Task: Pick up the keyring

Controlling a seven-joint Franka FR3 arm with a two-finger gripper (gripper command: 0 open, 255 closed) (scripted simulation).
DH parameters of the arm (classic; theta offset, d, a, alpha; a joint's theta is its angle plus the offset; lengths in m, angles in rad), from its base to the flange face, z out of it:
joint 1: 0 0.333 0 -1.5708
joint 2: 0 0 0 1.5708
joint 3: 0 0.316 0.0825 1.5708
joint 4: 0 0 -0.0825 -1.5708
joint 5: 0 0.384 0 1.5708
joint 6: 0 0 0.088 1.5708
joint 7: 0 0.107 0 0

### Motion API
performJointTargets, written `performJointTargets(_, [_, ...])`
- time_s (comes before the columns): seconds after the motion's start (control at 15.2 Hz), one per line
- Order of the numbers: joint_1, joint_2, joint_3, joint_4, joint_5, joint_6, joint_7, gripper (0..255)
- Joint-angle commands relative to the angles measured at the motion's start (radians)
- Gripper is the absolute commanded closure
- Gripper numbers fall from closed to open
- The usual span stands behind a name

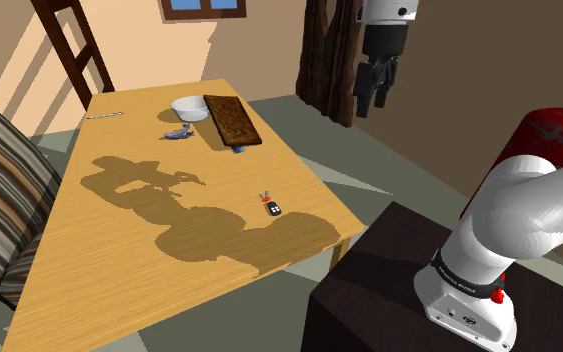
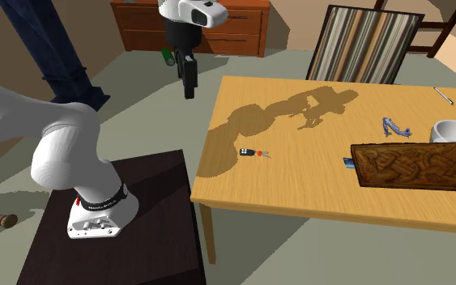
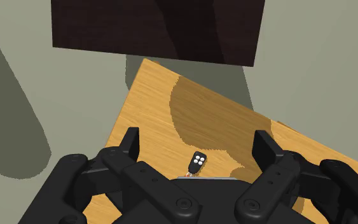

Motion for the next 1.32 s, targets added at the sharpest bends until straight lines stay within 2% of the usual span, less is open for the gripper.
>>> performJointTargets(0.0, [0.0,0.0,0.0,0.0,0.0,0.0,0.0,0])
performJointTargets(0.66, [-0.002,0.221,0.089,-0.117,0.041,0.355,0.115,0])
performJointTargets(1.25, [-0.012,0.529,0.155,-0.094,0.03,0.654,0.229,0])
